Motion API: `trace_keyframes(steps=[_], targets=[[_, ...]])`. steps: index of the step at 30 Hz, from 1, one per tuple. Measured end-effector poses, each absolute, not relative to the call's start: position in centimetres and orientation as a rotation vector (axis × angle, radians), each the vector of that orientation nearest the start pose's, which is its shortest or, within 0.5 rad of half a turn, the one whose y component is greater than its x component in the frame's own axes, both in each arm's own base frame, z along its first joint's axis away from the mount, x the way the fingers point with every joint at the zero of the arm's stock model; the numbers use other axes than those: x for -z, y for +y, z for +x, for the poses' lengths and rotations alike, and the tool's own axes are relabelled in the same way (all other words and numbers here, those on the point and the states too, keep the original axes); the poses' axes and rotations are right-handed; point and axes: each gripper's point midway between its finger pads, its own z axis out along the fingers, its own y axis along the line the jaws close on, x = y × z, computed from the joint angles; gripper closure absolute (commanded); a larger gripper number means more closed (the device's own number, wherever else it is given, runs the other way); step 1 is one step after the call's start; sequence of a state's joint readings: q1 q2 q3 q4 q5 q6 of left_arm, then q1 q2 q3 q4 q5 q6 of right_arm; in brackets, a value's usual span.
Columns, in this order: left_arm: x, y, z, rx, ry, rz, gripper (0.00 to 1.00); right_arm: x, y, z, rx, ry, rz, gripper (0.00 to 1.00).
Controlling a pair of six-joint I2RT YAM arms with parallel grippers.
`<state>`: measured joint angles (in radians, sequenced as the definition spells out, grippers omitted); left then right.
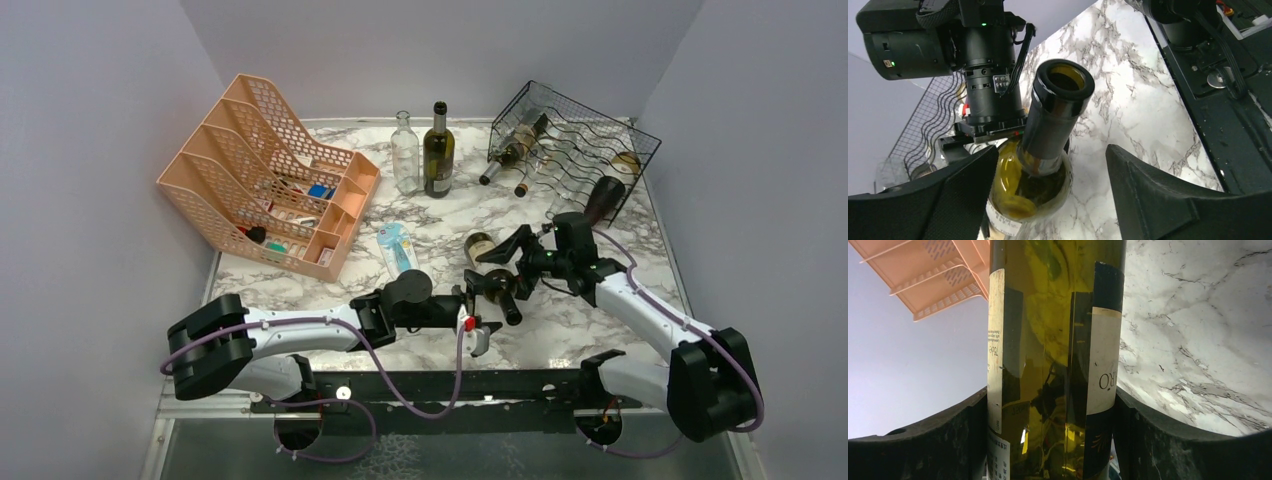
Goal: Take the wine bottle off the wine rack
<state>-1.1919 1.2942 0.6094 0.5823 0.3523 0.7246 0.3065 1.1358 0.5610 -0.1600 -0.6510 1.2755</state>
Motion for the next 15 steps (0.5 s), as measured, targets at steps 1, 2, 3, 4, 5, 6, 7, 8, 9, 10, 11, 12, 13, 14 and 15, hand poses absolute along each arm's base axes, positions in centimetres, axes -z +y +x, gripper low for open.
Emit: trace_keyframes(steps=[1, 2, 3, 4, 5, 6, 7, 8, 9, 10, 11, 12, 13, 14, 15], targets=[[-20.1, -40.3, 12.3, 0.65, 0.756, 1.537, 0.24, -13.3, 21.8, 22.4, -1.444, 2.504, 0.867, 0.48], [-20.1, -40.3, 12.2, 0.653, 0.758, 1.536, 0.27, -13.1, 22.1, 22.4, -1.442, 2.51, 0.863, 0.48], [-20.2, -40.3, 12.2, 0.66, 0.761, 1.533, 0.3, -13.0, 22.3, 22.3, -1.441, 2.516, 0.858, 0.48], [-20.3, -40.4, 12.2, 0.664, 0.763, 1.529, 0.32, -12.8, 22.6, 22.3, -1.439, 2.524, 0.854, 0.48], [-20.4, -40.4, 12.2, 0.67, 0.765, 1.526, 0.34, -12.6, 22.8, 22.2, -1.435, 2.532, 0.852, 0.48], [-20.6, -40.5, 12.1, 0.673, 0.765, 1.522, 0.35, -12.4, 23.0, 22.2, -1.431, 2.538, 0.85, 0.48], [-20.8, -40.5, 12.1, 0.676, 0.764, 1.519, 0.36, -12.3, 23.1, 22.1, -1.425, 2.545, 0.852, 0.48], [-20.9, -40.6, 12.2, 0.677, 0.763, 1.516, 0.38, -12.1, 23.3, 22.0, -1.422, 2.553, 0.852, 0.48], [-21.0, -40.6, 12.1, 0.68, 0.763, 1.514, 0.38, -12.0, 23.5, 22.0, -1.42, 2.558, 0.853, 0.48], [-21.0, -40.6, 12.1, 0.682, 0.764, 1.515, 0.39, -11.9, 23.6, 21.9, -1.422, 2.562, 0.854, 0.48], [-20.9, -40.6, 12.1, 0.685, 0.765, 1.518, 0.39, -11.8, 23.7, 21.9, -1.423, 2.564, 0.855, 0.48], [-20.7, -40.7, 12.0, 0.687, 0.766, 1.522, 0.39, -11.8, 23.8, 22.0, -1.422, 2.565, 0.855, 0.48], [-20.6, -40.7, 12.0, 0.688, 0.768, 1.524, 0.4, -11.7, 23.8, 22.0, -1.42, 2.566, 0.855, 0.48], [-20.5, -40.7, 12.0, 0.688, 0.77, 1.527, 0.42, -11.6, 23.8, 22.0, -1.418, 2.567, 0.855, 0.48], [-20.4, -40.7, 12.0, 0.688, 0.772, 1.529, 0.44, -11.6, 23.9, 22.0, -1.417, 2.568, 0.858, 0.48]])
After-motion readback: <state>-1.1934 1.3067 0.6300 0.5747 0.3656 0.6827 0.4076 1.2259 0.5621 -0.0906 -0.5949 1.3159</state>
